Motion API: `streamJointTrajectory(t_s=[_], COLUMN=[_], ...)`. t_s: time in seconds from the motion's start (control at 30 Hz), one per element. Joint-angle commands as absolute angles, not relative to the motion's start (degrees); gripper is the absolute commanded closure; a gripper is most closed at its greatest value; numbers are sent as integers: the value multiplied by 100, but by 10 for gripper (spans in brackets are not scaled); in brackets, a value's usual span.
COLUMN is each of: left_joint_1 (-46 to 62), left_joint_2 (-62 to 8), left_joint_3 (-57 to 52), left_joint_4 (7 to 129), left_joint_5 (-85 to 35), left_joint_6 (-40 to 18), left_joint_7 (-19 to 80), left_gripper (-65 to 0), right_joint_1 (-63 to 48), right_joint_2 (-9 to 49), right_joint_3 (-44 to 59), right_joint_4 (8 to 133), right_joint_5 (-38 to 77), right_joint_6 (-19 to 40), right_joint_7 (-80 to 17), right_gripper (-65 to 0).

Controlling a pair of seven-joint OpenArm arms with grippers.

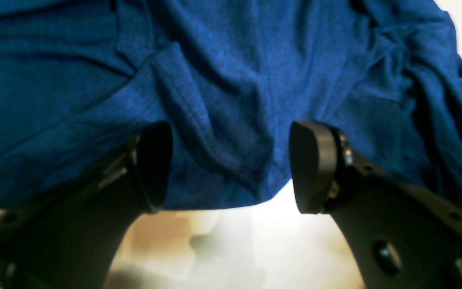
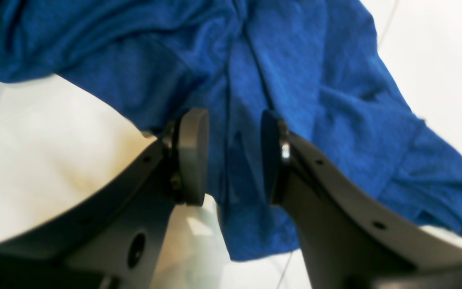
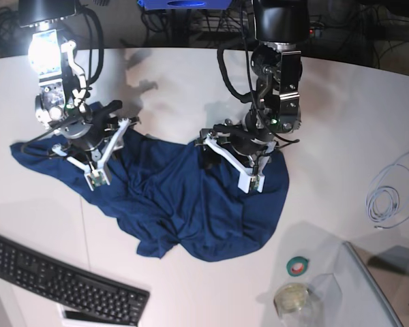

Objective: Layout the t-shirt on the table in an organized manner, then fold the t-shirt properly
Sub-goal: 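Grasp the shirt with both grippers and pull it apart, then pull the shirt edges apart with both grippers, stretching it wide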

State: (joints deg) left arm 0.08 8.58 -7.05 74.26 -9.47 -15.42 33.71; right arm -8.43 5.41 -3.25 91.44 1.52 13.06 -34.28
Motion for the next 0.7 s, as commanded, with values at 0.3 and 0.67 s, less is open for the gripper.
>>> streamJointTrajectory(t_s=[0.3, 0.67], left_joint_1=[-207, -637], left_joint_2=[892, 892], left_joint_3=[-1262, -1244], left_joint_4=[7275, 6615], left_joint_5=[-1982, -2237], left_joint_6=[-1156, -910], left_joint_7=[3196, 3196], left_gripper=[-438, -438], right_joint_1=[-804, -796], right_joint_2=[593, 593], right_joint_3=[-92, -101], right_joint_4=[9226, 9218], right_joint_5=[171, 171], right_joint_6=[1297, 1305], right_joint_7=[-3327, -3327], right_gripper=[-207, -207])
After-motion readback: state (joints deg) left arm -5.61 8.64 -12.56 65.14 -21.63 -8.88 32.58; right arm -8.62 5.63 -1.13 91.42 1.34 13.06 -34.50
